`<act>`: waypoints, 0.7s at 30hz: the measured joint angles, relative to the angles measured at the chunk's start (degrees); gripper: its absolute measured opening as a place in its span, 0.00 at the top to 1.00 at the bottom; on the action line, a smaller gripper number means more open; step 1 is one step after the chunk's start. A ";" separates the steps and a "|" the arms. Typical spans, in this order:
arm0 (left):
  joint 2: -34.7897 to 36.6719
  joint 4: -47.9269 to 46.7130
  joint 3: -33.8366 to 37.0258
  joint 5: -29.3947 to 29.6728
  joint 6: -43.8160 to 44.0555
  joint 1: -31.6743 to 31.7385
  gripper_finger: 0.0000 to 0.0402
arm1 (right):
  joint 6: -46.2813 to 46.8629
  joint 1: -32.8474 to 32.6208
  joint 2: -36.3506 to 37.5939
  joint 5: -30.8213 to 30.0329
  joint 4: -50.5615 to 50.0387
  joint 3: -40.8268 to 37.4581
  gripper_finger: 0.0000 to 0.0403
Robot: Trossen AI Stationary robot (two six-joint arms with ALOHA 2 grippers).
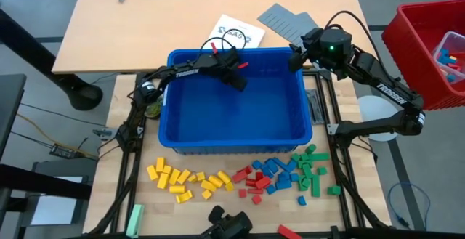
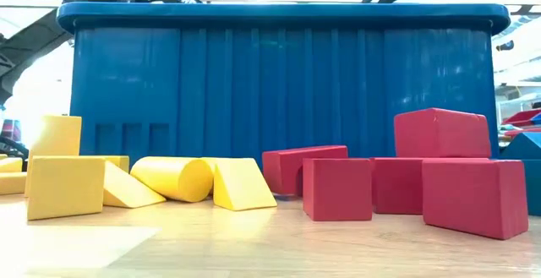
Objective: Sort blocks
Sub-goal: Remove the red block from the blue bin
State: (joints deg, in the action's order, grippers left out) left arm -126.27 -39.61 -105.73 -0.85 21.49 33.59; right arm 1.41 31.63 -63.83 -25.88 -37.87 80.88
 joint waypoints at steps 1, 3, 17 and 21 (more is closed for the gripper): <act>0.02 0.12 0.00 1.28 -0.28 -0.34 0.59 | -0.08 0.01 0.00 0.00 0.01 0.00 0.44; 0.00 0.13 0.02 3.28 -1.07 -0.95 0.59 | -1.14 0.01 0.00 0.00 0.35 0.00 0.44; 0.13 7.60 5.20 8.74 3.52 -0.44 0.43 | -12.81 5.28 -1.33 0.53 20.64 -7.93 0.44; 0.13 13.05 8.95 13.98 8.29 -0.95 0.35 | -12.42 8.41 -1.51 0.53 26.99 -11.71 0.44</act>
State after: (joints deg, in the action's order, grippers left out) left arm -126.15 -26.56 -96.78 13.13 29.77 32.64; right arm -11.01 40.04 -65.34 -25.34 -10.88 69.17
